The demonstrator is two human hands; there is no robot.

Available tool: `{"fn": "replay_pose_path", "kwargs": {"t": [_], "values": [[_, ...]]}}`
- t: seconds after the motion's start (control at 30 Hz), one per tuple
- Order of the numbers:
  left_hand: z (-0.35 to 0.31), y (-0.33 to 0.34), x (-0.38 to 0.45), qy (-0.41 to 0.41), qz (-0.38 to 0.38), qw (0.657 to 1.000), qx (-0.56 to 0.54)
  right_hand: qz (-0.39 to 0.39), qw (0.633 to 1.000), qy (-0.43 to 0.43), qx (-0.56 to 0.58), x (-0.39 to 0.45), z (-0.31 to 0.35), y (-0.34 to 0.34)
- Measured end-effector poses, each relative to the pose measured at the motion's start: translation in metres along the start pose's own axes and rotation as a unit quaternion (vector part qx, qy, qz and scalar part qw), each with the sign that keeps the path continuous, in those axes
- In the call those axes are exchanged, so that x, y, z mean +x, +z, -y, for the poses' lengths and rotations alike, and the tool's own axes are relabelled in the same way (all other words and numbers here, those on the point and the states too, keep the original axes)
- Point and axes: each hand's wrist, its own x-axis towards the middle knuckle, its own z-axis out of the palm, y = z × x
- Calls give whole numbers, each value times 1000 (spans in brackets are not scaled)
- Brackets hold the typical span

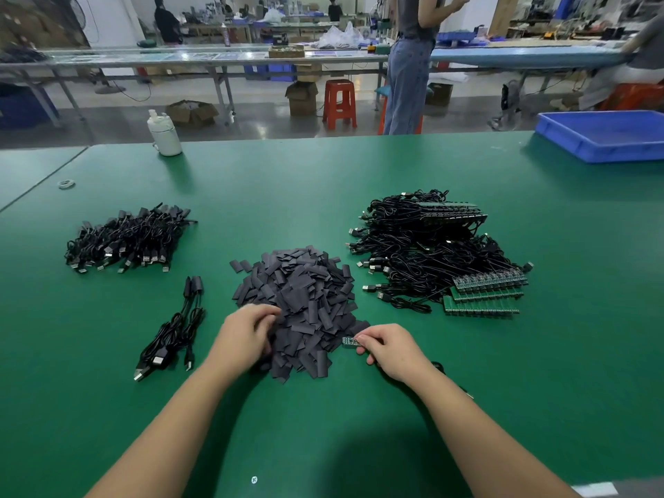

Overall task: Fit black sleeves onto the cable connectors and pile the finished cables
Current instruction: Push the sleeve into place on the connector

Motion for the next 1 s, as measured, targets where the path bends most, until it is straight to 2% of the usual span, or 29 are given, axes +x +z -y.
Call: {"fn": "replay_pose_path", "kwargs": {"t": [0.1, 0.17, 0.27, 0.57, 1.0], "values": [[-19, 22, -9, 31, 85, 996, -26, 3, 1000, -4, 8, 0, 2, 3], [-24, 35, -13, 57, 116, 992, -7, 2, 1000, -7, 25, 1, 4, 4], [-29, 46, -15, 86, 105, 990, 31, 10, 996, -11, 84, 2, 4, 6], [-33, 54, -24, 67, 59, 994, -69, 22, 984, 0, 175, -3, 3, 12], [-36, 53, -27, 71, 49, 993, -75, 22, 984, -1, 174, -7, 4, 11]]}}
